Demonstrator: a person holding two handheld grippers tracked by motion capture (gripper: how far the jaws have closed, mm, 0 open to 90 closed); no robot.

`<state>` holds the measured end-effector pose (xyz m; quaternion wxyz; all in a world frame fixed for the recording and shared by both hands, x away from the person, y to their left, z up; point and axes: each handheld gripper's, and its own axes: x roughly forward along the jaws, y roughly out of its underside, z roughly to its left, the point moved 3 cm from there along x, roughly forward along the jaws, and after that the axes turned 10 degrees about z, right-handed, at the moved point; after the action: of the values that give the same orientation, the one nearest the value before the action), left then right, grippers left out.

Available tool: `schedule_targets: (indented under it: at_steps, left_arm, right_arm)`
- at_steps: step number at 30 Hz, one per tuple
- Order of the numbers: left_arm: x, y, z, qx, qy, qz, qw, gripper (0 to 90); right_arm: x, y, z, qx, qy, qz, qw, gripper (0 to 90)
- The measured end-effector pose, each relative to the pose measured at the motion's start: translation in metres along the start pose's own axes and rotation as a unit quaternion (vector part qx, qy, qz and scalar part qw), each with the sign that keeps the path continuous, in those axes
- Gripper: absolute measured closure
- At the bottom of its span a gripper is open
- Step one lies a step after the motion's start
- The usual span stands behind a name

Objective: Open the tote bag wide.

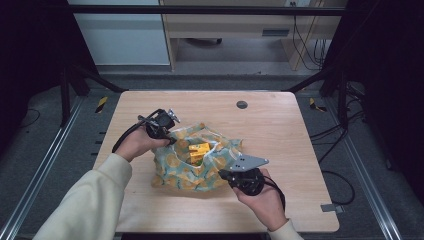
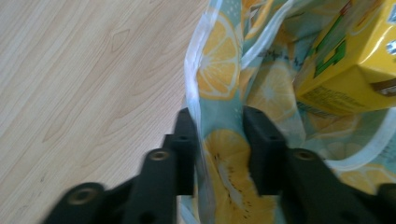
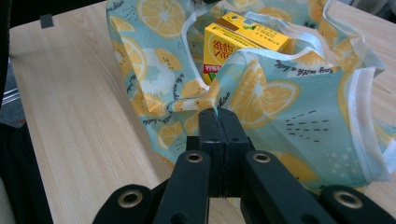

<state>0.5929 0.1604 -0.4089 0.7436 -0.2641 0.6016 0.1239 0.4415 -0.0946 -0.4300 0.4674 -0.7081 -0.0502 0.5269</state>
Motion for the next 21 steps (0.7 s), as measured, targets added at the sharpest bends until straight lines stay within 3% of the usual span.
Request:
schedule_targets:
  at_steps: [4,11,21]
  left_arm:
    - [-0.007,0.001,-0.003,0.003,0.001,-0.011,0.9999,86.4]
    - [-0.032,0.004,-0.012,0.012,0.016,-0.053,0.9984,87.4]
    - [-0.070,0.019,-0.032,0.031,0.026,-0.115,0.9925,88.0]
  right_arm:
    - [0.000,0.001,-0.001,0.005,0.001,0.001,1.0000,90.0]
    - [0.003,0.005,-0.001,0.009,0.006,0.007,0.9999,90.0]
    - [0.002,0.008,-0.003,0.017,0.018,0.008,0.9997,89.9]
